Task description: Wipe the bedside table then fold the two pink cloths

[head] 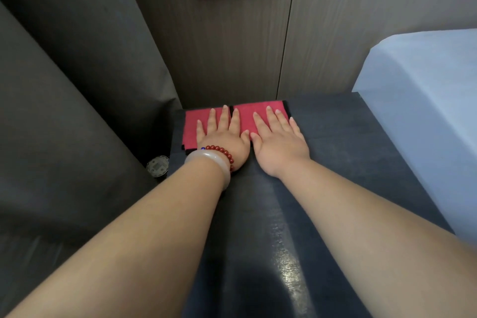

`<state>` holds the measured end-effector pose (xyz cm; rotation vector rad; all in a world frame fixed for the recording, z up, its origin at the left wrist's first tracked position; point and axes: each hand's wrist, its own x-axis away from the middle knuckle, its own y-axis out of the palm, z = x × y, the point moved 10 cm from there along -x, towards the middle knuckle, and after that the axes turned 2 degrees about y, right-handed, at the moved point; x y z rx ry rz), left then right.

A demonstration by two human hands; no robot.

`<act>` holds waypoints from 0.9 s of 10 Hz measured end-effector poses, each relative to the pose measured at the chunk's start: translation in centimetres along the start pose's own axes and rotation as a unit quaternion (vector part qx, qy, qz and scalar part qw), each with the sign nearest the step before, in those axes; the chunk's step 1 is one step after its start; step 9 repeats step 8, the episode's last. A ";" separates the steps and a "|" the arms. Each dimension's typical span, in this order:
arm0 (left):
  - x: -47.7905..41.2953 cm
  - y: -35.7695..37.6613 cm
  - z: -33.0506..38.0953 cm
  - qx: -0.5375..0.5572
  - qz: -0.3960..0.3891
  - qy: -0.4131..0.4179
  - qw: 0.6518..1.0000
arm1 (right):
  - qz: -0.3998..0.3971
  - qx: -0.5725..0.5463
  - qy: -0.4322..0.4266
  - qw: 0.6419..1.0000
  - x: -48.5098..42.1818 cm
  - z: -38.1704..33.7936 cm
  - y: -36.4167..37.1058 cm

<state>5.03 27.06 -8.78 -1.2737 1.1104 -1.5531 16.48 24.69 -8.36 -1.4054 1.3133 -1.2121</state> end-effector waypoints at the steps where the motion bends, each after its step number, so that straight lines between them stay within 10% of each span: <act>1: 0.0 -0.4 0.2 0.001 0.012 0.002 1.000 | 0.012 -0.005 -0.002 1.000 0.0 -0.1 -0.2; 9: 6.2 -17.2 4.1 -0.028 0.087 0.042 0.995 | -0.001 -0.037 0.021 0.999 2.6 -2.5 -16.3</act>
